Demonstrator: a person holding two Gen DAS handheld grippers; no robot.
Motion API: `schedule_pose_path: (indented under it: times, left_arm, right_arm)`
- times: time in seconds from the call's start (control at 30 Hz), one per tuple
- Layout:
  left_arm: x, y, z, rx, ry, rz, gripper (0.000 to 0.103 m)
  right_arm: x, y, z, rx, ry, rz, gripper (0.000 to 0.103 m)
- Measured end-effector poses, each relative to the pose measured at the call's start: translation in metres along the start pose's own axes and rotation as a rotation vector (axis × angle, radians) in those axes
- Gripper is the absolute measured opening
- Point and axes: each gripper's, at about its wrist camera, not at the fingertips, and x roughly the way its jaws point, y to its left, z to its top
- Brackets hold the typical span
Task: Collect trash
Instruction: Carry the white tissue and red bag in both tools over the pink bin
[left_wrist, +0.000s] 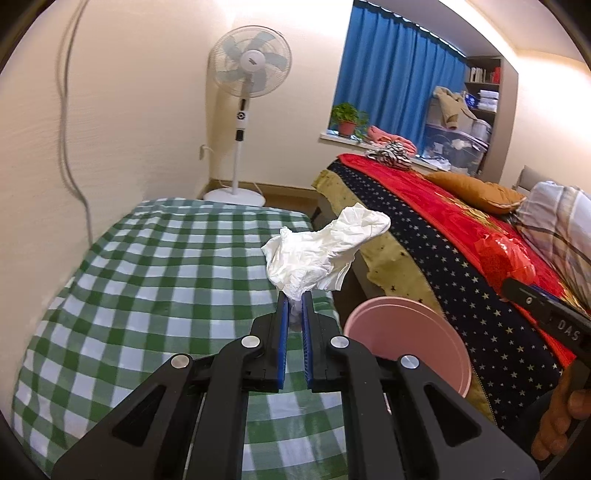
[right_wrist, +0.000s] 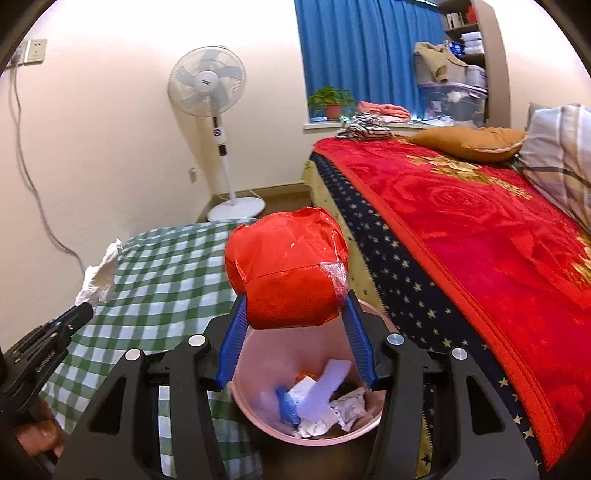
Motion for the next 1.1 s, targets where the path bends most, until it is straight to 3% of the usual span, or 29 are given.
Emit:
schedule_pose_path:
  times: [1.1]
  left_arm:
    - [0.09, -0.071, -0.034, 0.043, 0.137, -0.153, 0.007]
  right_arm:
    - [0.033, -0.035, -0.003, 0.093, 0.03, -0.103, 0.052]
